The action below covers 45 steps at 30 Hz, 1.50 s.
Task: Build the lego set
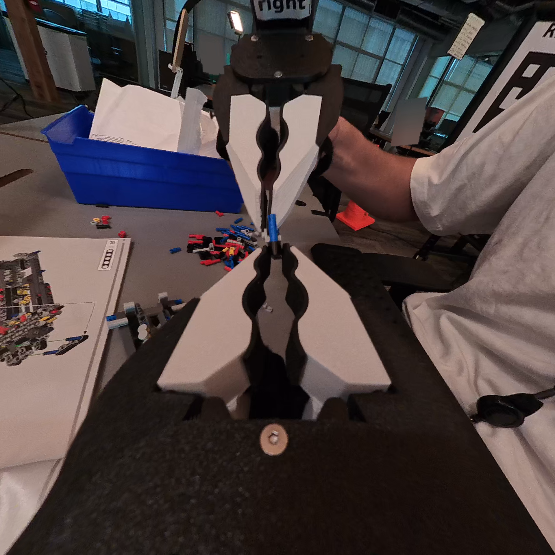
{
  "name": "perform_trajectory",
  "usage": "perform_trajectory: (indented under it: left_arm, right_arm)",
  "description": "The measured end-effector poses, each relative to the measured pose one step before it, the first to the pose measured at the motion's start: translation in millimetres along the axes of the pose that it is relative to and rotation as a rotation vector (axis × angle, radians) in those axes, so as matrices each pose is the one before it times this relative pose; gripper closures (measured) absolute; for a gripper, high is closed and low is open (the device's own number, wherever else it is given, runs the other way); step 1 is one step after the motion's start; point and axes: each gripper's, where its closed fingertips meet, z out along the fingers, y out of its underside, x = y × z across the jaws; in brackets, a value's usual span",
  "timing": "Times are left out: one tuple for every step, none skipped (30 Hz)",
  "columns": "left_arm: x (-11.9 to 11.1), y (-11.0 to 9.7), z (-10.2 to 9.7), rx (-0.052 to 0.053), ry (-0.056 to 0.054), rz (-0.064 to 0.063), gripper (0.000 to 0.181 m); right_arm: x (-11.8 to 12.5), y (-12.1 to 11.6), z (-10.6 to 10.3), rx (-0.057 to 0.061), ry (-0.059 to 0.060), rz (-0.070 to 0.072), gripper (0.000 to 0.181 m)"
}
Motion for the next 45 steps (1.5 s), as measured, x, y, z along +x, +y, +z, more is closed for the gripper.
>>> perform_trajectory:
  left_arm:
    - [-2.43,0.93,0.13,-0.0081,-0.0194,0.0083,0.175]
    - [-2.55,1.44,0.29,-0.0116,-0.0199,0.0086,0.175]
    - [-1.32,1.79,0.24,-0.0135,-0.0115,0.0086,0.175]
    - [-0.74,1.79,0.17,-0.0128,-0.0071,0.0091,0.175]
    - [-0.88,2.27,0.29,-0.0183,-0.0091,0.0097,0.175]
    - [-1.15,2.77,0.51,-0.0212,-0.0112,0.0110,0.175]
    - [-0.86,2.97,0.65,-0.0223,-0.0107,0.0129,0.175]
    - [-1.16,2.48,0.81,-0.0169,-0.0126,0.0111,0.175]
    - [-0.24,2.14,0.84,-0.0127,-0.0041,0.0037,0.175]
    - [1.03,2.05,0.98,-0.0122,0.0057,-0.0021,0.175]
    - [0.39,1.92,1.10,-0.0121,0.0001,0.0000,0.175]
    - [1.15,2.41,1.18,-0.0190,0.0012,0.0064,0.175]
    - [1.23,2.62,0.87,-0.0227,-0.0021,0.0162,0.175]
    - [0.67,2.36,0.75,-0.0241,-0.0094,0.0202,0.175]
    - [0.56,1.95,0.75,-0.0210,-0.0102,0.0151,0.175]
    - [-0.02,1.49,0.80,-0.0157,-0.0110,0.0117,0.175]
    - [-0.92,1.23,1.01,-0.0091,-0.0143,0.0102,0.175]
    - [0.52,1.46,1.48,-0.0077,-0.0014,0.0033,0.175]
    - [1.18,1.29,1.64,-0.0049,0.0031,0.0028,0.175]
    - [-0.46,0.64,1.21,-0.0020,-0.0118,0.0145,0.175]
    - [-1.09,0.21,0.75,-0.0060,-0.0231,0.0289,0.175]
    - [-1.36,-0.72,0.40,-0.0063,-0.0294,0.0354,0.175]
    - [-2.56,-1.97,0.04,0.0016,-0.0389,0.0376,0.175]
    - [-2.21,-2.82,-0.22,0.0101,-0.0377,0.0405,0.175]
    - [-0.89,-3.44,-0.36,0.0152,-0.0247,0.0296,0.175]
    - [-1.55,-3.03,-0.18,0.0139,-0.0219,0.0128,0.175]
    - [-1.23,-1.97,0.37,0.0098,-0.0118,-0.0022,0.175]
    - [0.18,-1.07,0.65,0.0095,0.0027,-0.0134,0.175]
    - [0.24,-0.47,0.54,0.0099,0.0068,-0.0189,0.175]
    - [-0.32,-0.52,0.39,0.0124,0.0068,-0.0206,0.175]
    - [-0.05,-1.17,-0.03,0.0161,0.0128,-0.0273,0.175]
    - [-0.74,-2.22,-0.59,0.0228,0.0153,-0.0433,0.175]
    - [-2.09,-2.73,-1.08,0.0265,0.0137,-0.0557,0.175]
    - [-2.15,-2.68,-1.38,0.0263,0.0199,-0.0645,0.175]
    - [-3.05,-2.81,-1.72,0.0275,0.0159,-0.0702,0.175]
    - [-4.85,-3.67,-1.97,0.0315,0.0053,-0.0710,0.175]
    - [-4.58,-3.85,-2.07,0.0325,0.0065,-0.0722,0.175]
    - [-1.45,-2.96,-1.50,0.0245,0.0248,-0.0697,0.175]
    - [-0.44,-2.01,-1.04,0.0172,0.0245,-0.0598,0.175]
    - [0.20,-1.25,-0.58,0.0127,0.0221,-0.0464,0.175]
    - [0.75,-0.20,0.08,0.0057,0.0217,-0.0409,0.175]
    - [0.20,0.57,0.36,0.0004,0.0155,-0.0384,0.175]
    - [0.28,0.19,0.28,0.0040,0.0124,-0.0311,0.175]
    - [1.98,0.55,0.45,0.0010,0.0210,-0.0258,0.175]
    - [1.64,1.44,0.54,-0.0080,0.0179,-0.0233,0.175]
  right_arm:
    - [1.99,0.72,0.49,-0.0109,0.0228,-0.0079,0.181]
    - [2.59,1.00,0.79,-0.0136,0.0303,-0.0155,0.181]
    - [0.92,1.05,1.25,-0.0148,0.0232,-0.0162,0.181]
    - [0.20,0.62,1.51,-0.0095,0.0196,-0.0104,0.181]
    - [0.29,1.18,1.76,-0.0126,0.0194,-0.0104,0.181]
    - [0.82,1.72,1.74,-0.0124,0.0234,-0.0148,0.181]
    - [0.17,2.12,1.80,-0.0149,0.0186,-0.0161,0.181]
    - [0.78,1.87,1.57,-0.0116,0.0220,-0.0132,0.181]
    - [0.24,1.79,1.11,-0.0106,0.0145,-0.0085,0.181]
    - [-1.21,2.30,0.71,-0.0153,0.0004,-0.0041,0.181]
    - [-0.21,1.84,0.73,-0.0135,0.0065,-0.0044,0.181]
    - [-1.05,2.46,0.92,-0.0195,0.0038,-0.0110,0.181]
    - [-1.73,2.21,1.13,-0.0201,0.0008,-0.0105,0.181]
    - [-1.18,1.92,1.06,-0.0181,0.0035,-0.0115,0.181]
    - [-0.84,1.69,0.93,-0.0182,0.0042,-0.0109,0.181]
    - [-0.52,1.39,0.85,-0.0174,0.0029,-0.0029,0.181]
    - [0.73,1.34,0.88,-0.0144,0.0063,0.0025,0.181]
    - [-0.25,2.02,0.82,-0.0145,-0.0044,0.0019,0.181]
    - [-1.39,2.54,0.79,-0.0154,-0.0139,0.0031,0.181]
    - [0.46,1.20,0.29,-0.0016,-0.0028,0.0015,0.181]
    - [0.70,0.69,-0.14,0.0091,-0.0007,-0.0015,0.181]
    - [0.53,-0.09,-0.92,0.0170,-0.0009,0.0006,0.181]
    - [1.83,-1.21,-1.92,0.0283,0.0067,0.0041,0.181]
    - [1.58,-1.96,-2.67,0.0357,0.0038,0.0027,0.181]
    - [-0.63,-1.83,-3.12,0.0343,-0.0091,0.0063,0.181]
    - [0.98,-1.54,-2.65,0.0316,0.0025,0.0122,0.181]
    - [1.83,-0.82,-1.80,0.0251,0.0073,0.0166,0.179]
    - [0.47,0.04,-1.08,0.0163,0.0014,0.0137,0.178]
    - [0.49,0.24,-0.53,0.0139,0.0048,0.0026,0.178]
    - [2.16,-0.48,-0.51,0.0199,0.0197,-0.0108,0.175]
    - [1.51,-1.07,-0.84,0.0220,0.0194,-0.0236,0.173]
    - [0.65,-1.98,-1.92,0.0245,0.0183,-0.0284,0.170]
    - [0.31,-3.23,-3.02,0.0276,0.0172,-0.0260,0.168]
    - [1.14,-4.65,-3.46,0.0339,0.0216,-0.0330,0.164]
    - [0.99,-4.79,-3.54,0.0323,0.0244,-0.0380,0.160]
    - [-0.12,-3.38,-2.20,0.0209,0.0273,-0.0456,0.156]
    - [0.62,-0.31,-0.65,-0.0039,0.0469,-0.0437,0.155]
    - [0.34,1.30,1.02,-0.0212,0.0607,-0.0300,0.155]
    - [0.88,2.02,1.85,-0.0310,0.0767,-0.0249,0.150]
    - [2.44,2.98,1.50,-0.0388,0.0970,-0.0449,0.149]
    - [0.97,-0.22,1.76,-0.0197,0.0787,-0.0908,0.152]
    - [-0.67,-1.12,1.90,-0.0220,0.0523,-0.0780,0.156]
    - [-5.08,-0.80,2.61,-0.0268,0.0031,-0.0527,0.153]
    - [-2.04,-1.94,2.35,-0.0168,0.0091,-0.0334,0.149]
    - [2.13,-2.96,1.19,0.0000,0.0259,-0.0286,0.150]
